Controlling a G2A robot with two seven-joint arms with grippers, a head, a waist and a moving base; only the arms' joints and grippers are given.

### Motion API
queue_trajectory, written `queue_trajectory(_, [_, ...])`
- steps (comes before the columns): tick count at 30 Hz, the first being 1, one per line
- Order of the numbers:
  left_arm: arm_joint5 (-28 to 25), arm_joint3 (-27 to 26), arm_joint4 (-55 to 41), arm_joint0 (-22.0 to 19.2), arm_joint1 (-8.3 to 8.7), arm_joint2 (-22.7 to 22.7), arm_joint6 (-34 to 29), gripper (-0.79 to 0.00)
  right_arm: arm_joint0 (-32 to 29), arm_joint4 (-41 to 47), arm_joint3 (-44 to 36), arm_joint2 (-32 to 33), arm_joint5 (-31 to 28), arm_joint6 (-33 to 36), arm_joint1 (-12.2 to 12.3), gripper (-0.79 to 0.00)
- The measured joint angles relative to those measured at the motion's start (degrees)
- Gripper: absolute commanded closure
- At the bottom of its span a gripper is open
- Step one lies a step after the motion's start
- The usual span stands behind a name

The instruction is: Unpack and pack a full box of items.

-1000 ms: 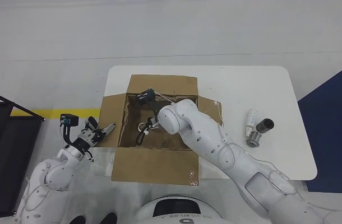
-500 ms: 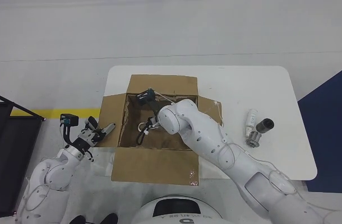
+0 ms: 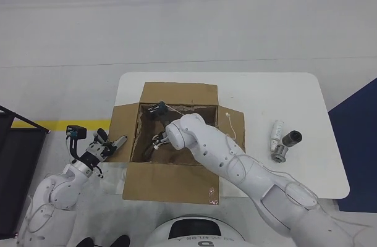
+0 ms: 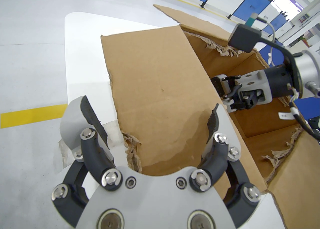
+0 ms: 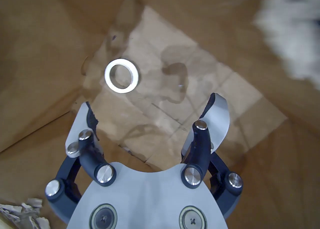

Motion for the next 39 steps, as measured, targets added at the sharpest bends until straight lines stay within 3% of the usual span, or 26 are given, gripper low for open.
queue_trajectory(7, [0.0,0.0,0.0,0.0,0.00,0.0,0.0,-0.785,0.0,0.0,-0.1,0.0,0.0,0.0,0.0,-0.785])
queue_trajectory(8, [0.0,0.0,0.0,0.0,0.00,0.0,0.0,-0.785,-0.5,0.4,0.0,0.2,-0.6,-0.7,0.0,-0.416])
queue_trajectory(14, [0.0,0.0,0.0,0.0,0.00,0.0,0.0,-0.785,-0.9,1.3,6.1,-0.9,-0.7,-7.9,-1.6,-0.197])
queue_trajectory(18, [0.0,0.0,0.0,0.0,0.00,0.0,0.0,-0.785,-0.8,2.0,8.3,-1.7,-0.2,-10.4,-2.7,-0.129])
queue_trajectory(27, [0.0,0.0,0.0,0.0,0.00,0.0,0.0,-0.785,-0.1,-1.0,13.0,-5.0,2.8,-12.8,-5.4,-0.182])
queue_trajectory(31, [0.0,0.0,0.0,0.0,0.00,0.0,0.0,-0.785,0.2,-2.6,14.8,-6.5,4.3,-12.2,-6.6,-0.163])
queue_trajectory(34, [0.0,0.0,0.0,0.0,0.00,0.0,0.0,-0.785,0.4,-4.1,15.9,-7.3,5.8,-11.3,-7.4,-0.092])
queue_trajectory(35, [0.0,0.0,0.0,0.0,0.00,0.0,0.0,-0.785,0.3,-4.6,16.1,-7.4,6.4,-11.1,-7.6,0.000])
queue_trajectory(39, [0.0,0.0,0.0,0.0,0.00,0.0,0.0,-0.785,-0.4,-6.5,15.2,-7.1,8.5,-10.6,-7.6,0.000])
